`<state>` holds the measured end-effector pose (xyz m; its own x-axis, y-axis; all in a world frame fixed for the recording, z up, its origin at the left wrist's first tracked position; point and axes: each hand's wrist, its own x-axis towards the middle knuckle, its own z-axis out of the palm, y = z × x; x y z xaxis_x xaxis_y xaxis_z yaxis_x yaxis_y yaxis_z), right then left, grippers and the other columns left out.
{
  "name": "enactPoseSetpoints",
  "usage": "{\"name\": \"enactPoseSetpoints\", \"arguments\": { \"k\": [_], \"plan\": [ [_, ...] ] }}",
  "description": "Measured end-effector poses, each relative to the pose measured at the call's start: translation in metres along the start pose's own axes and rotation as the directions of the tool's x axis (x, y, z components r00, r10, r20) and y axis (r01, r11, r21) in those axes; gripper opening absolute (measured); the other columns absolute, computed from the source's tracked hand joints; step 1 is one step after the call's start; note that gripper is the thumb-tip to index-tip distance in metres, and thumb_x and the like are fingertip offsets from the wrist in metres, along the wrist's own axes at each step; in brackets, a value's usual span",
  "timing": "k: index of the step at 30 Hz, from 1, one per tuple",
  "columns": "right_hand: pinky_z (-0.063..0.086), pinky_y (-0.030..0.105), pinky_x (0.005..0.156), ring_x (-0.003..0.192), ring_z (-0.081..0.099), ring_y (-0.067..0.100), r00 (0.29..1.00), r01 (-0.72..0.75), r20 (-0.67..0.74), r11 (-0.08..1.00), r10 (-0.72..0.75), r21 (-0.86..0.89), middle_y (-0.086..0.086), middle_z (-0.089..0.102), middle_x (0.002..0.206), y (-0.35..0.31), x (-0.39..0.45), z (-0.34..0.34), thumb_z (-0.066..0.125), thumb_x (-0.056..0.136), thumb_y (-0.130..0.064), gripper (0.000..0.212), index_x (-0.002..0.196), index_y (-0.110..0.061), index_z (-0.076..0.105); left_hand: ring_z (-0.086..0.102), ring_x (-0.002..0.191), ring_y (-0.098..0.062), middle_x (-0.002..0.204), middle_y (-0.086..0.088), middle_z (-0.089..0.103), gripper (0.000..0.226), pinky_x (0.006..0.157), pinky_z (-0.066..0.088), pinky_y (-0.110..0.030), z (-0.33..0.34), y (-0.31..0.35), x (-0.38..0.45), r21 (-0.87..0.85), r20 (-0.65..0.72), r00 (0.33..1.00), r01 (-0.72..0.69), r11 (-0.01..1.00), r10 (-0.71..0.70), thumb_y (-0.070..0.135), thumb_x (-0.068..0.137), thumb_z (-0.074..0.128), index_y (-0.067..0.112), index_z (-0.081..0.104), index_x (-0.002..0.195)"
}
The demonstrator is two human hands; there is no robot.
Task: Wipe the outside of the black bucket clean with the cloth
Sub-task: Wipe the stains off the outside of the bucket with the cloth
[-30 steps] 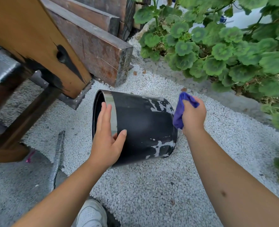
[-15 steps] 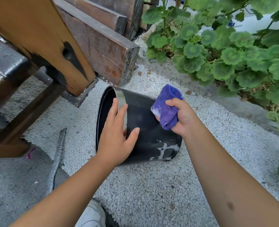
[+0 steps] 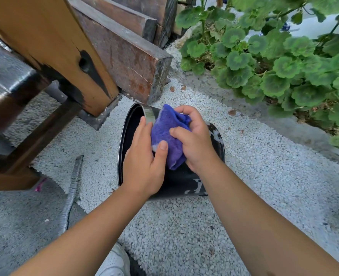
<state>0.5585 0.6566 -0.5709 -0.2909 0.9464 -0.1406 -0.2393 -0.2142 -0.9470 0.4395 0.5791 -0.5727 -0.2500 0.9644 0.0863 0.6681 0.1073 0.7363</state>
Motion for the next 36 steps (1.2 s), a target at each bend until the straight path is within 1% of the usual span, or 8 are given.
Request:
{"name": "enactPoseSetpoints", "arguments": {
  "k": [7, 10, 13, 17, 22, 28, 32, 36],
  "plan": [
    [0.054, 0.038, 0.088, 0.094, 0.066, 0.017, 0.983, -0.147, -0.099, 0.986, 0.155, 0.083, -0.005, 0.069, 0.101, 0.013, -0.015, 0.014, 0.063, 0.072, -0.009, 0.036, 0.100, -0.031, 0.066, 0.022, 0.134, 0.017, 0.160, -0.004, 0.028, 0.051, 0.090, 0.045, -0.038, 0.000, -0.002, 0.007, 0.043, -0.023, 0.999, 0.040, 0.998, -0.039, 0.057, 0.095, 0.022, 0.024, 0.055, 0.117],
    [0.036, 0.023, 0.106, 0.120, 0.047, 0.012, 0.917, 0.020, -0.331, 0.853, -0.224, -0.522, -0.008, 0.045, 0.126, 0.019, -0.023, 0.014, 0.068, 0.080, -0.019, 0.046, 0.122, -0.034, 0.056, 0.041, 0.120, -0.016, 0.163, -0.001, 0.014, 0.041, 0.074, 0.048, -0.041, -0.003, -0.002, 0.010, 0.170, -0.017, 0.997, 0.082, 0.982, -0.080, 0.056, 0.093, 0.026, 0.027, 0.051, 0.103],
    [0.030, 0.035, 0.112, 0.130, 0.038, 0.028, 0.887, 0.341, 0.059, 0.565, -0.457, -0.751, 0.008, 0.043, 0.138, 0.024, -0.028, 0.012, 0.061, 0.088, -0.024, 0.042, 0.129, -0.019, 0.059, 0.032, 0.129, -0.010, 0.163, -0.006, 0.018, 0.044, 0.083, 0.048, -0.041, -0.004, -0.007, 0.010, 0.118, -0.023, 0.997, 0.072, 0.990, -0.070, 0.054, 0.095, 0.026, 0.022, 0.056, 0.099],
    [0.022, 0.049, 0.117, 0.144, 0.023, 0.038, 0.829, 0.540, 0.415, 0.349, -0.374, -0.765, 0.016, 0.037, 0.153, 0.032, -0.027, 0.003, 0.040, 0.096, -0.046, 0.060, 0.143, -0.008, 0.044, 0.012, 0.134, 0.025, 0.156, -0.015, 0.034, 0.039, 0.083, 0.041, -0.022, -0.005, -0.007, 0.006, -0.068, -0.022, 1.000, -0.017, 0.998, 0.015, 0.039, 0.104, 0.030, 0.025, 0.064, 0.089],
    [0.020, 0.052, 0.118, 0.147, 0.019, 0.038, 0.787, 0.615, 0.477, 0.436, -0.391, -0.657, 0.021, 0.029, 0.155, 0.035, -0.019, -0.006, 0.029, 0.094, -0.065, 0.082, 0.144, 0.000, 0.034, 0.016, 0.130, 0.028, 0.162, -0.004, 0.020, 0.048, 0.101, 0.022, 0.000, 0.000, -0.007, 0.005, -0.179, -0.023, 0.999, 0.028, 0.983, -0.033, 0.038, 0.101, 0.036, 0.021, 0.044, 0.146],
    [0.027, 0.049, 0.116, 0.139, 0.035, 0.037, 0.755, 0.643, 0.512, 0.314, -0.409, -0.698, 0.020, 0.046, 0.143, 0.046, -0.008, -0.020, 0.058, 0.085, -0.059, 0.071, 0.130, -0.003, 0.055, 0.023, 0.142, 0.003, 0.156, 0.005, 0.019, 0.046, 0.109, 0.024, -0.009, 0.000, -0.012, 0.004, -0.213, -0.026, 0.999, 0.018, 0.977, -0.024, 0.027, 0.100, 0.040, 0.015, 0.043, 0.145],
    [0.032, 0.050, 0.112, 0.133, 0.043, 0.031, 0.875, 0.439, 0.288, 0.387, -0.390, -0.811, 0.012, 0.050, 0.143, 0.052, -0.003, -0.028, 0.064, 0.084, -0.034, 0.050, 0.127, -0.008, 0.061, 0.032, 0.140, -0.004, 0.158, 0.008, 0.012, 0.049, 0.104, 0.027, -0.006, -0.001, -0.019, 0.001, -0.056, -0.003, 1.000, -0.016, 0.998, 0.015, 0.021, 0.099, 0.043, 0.016, 0.040, 0.148],
    [0.032, 0.049, 0.112, 0.133, 0.042, 0.025, 0.964, 0.167, 0.034, 0.505, -0.262, -0.847, 0.002, 0.047, 0.147, 0.055, 0.003, -0.041, 0.059, 0.089, -0.036, 0.048, 0.132, -0.017, 0.059, 0.062, 0.094, 0.003, 0.159, 0.020, 0.005, 0.061, 0.083, 0.040, -0.009, -0.004, -0.017, -0.004, 0.000, 0.015, 1.000, 0.026, 1.000, -0.026, 0.047, 0.094, 0.041, 0.026, 0.035, 0.150]
  ]
}}
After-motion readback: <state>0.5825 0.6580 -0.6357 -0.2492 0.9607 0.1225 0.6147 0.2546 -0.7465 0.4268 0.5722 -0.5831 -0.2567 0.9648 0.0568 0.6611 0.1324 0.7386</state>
